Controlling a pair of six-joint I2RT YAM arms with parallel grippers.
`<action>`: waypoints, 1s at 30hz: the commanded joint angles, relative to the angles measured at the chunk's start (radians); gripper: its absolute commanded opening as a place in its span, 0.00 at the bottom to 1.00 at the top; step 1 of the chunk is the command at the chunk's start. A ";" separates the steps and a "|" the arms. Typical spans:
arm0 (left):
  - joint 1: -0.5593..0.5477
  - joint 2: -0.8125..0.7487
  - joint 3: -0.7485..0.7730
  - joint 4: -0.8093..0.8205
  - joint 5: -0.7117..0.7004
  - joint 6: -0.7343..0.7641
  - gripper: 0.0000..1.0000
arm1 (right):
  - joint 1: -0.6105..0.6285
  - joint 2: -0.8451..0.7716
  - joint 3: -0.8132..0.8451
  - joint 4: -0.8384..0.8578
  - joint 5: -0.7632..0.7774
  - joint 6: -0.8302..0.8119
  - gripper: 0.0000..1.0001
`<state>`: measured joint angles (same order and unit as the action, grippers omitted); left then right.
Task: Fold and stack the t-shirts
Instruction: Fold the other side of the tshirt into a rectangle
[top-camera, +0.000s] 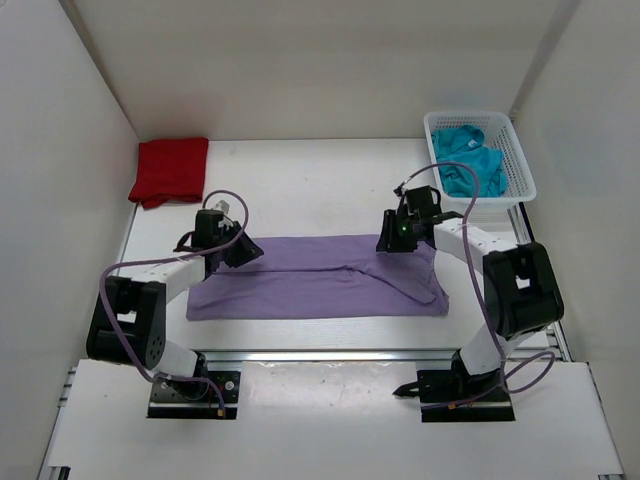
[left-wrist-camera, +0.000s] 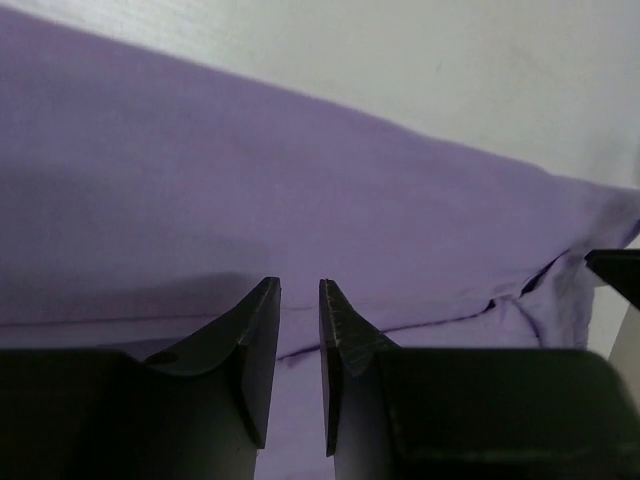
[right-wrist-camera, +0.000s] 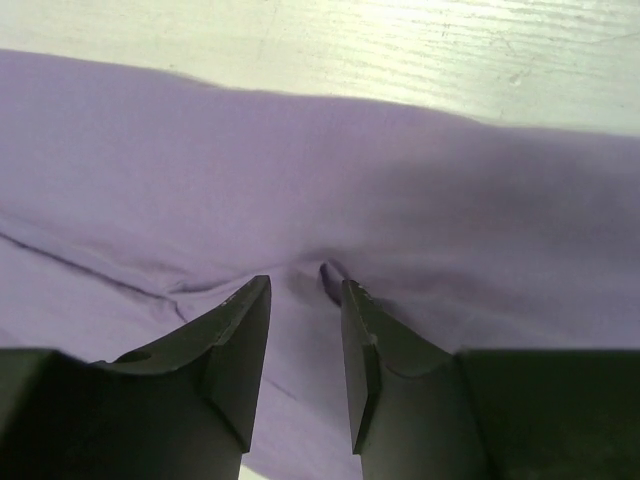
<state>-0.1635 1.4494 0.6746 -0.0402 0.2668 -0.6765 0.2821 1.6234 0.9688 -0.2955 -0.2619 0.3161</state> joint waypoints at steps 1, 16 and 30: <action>-0.024 -0.023 -0.030 0.029 0.006 0.021 0.33 | 0.025 0.027 0.047 0.049 0.021 0.001 0.33; -0.007 -0.055 -0.087 0.083 0.022 0.009 0.30 | 0.112 -0.032 -0.001 -0.074 0.114 0.031 0.00; 0.009 -0.067 -0.078 0.122 0.071 -0.037 0.30 | 0.333 -0.307 -0.212 -0.140 0.027 0.276 0.17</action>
<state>-0.1646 1.4231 0.5972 0.0460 0.2993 -0.6971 0.5858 1.3506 0.7784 -0.4587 -0.1860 0.5167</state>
